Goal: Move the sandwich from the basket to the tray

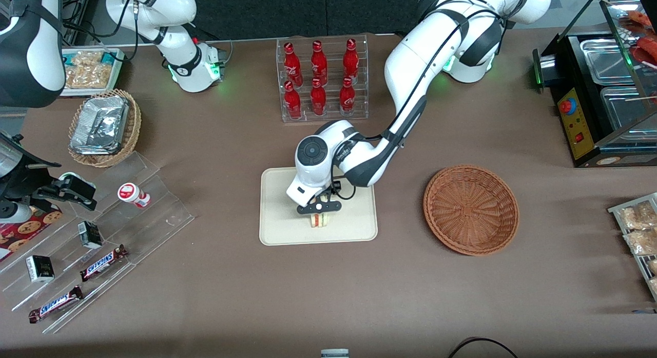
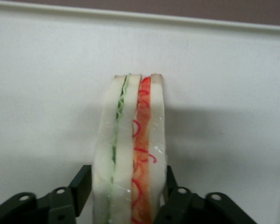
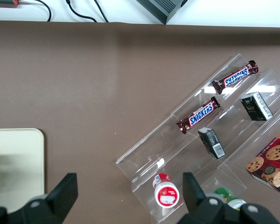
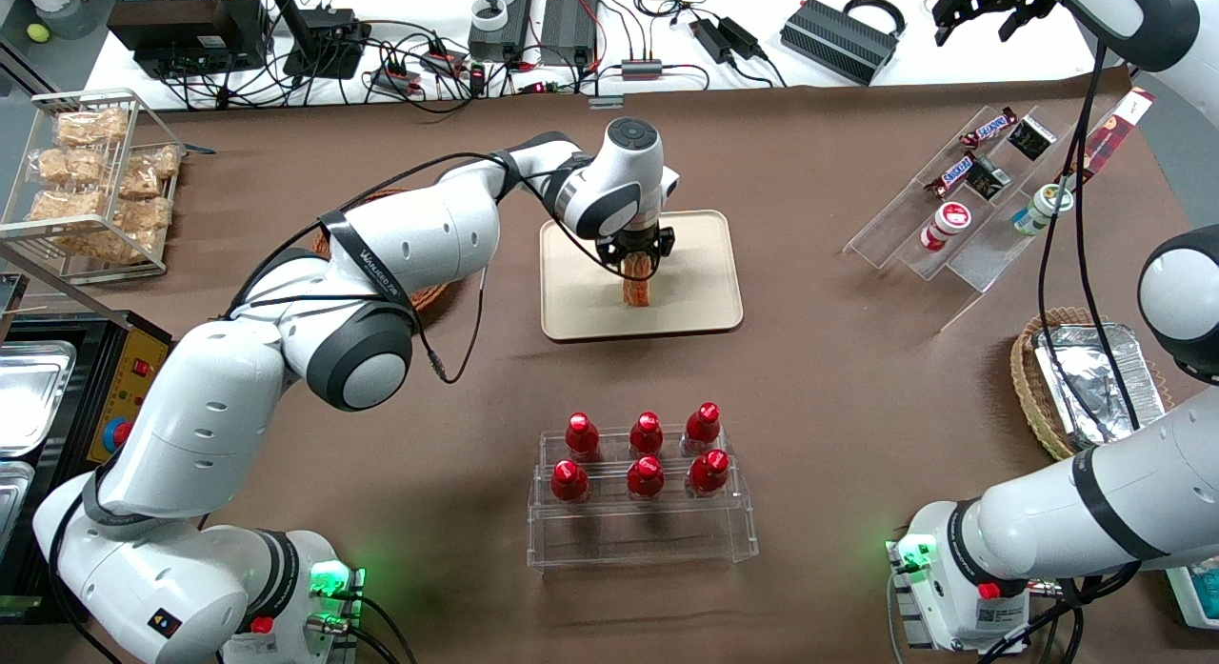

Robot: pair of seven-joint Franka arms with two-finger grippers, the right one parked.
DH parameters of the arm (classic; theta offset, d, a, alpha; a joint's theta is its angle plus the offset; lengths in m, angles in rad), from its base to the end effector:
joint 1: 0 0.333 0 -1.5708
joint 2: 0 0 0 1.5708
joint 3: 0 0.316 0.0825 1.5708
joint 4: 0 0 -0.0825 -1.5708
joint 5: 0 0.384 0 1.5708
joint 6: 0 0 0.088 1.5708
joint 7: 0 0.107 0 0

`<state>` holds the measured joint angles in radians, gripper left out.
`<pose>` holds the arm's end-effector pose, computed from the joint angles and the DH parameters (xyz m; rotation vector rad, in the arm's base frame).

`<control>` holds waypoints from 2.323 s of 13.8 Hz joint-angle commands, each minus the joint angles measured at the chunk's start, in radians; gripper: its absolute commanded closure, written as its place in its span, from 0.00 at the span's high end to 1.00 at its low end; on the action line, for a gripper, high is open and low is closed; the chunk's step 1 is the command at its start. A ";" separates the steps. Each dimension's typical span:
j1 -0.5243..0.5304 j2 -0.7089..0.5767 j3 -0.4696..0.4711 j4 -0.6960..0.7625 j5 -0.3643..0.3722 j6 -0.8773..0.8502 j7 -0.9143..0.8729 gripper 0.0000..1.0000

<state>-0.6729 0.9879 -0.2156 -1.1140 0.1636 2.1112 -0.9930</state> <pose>0.5329 -0.5597 0.2179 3.0906 0.1850 -0.0196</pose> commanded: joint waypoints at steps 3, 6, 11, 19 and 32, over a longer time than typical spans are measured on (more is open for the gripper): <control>0.093 -0.104 -0.005 0.022 -0.061 -0.089 0.030 0.99; 0.176 -0.239 -0.002 -0.044 -0.165 -0.198 0.181 0.99; 0.338 -0.579 -0.002 -0.552 -0.170 -0.049 0.344 0.99; 0.705 -0.929 0.001 -0.942 -0.179 -0.066 0.821 0.99; 0.799 -1.006 0.007 -0.498 -0.167 -0.568 0.926 1.00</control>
<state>0.1146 -0.0413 -0.1983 -1.6751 -0.0021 1.5885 -0.0696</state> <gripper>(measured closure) 0.000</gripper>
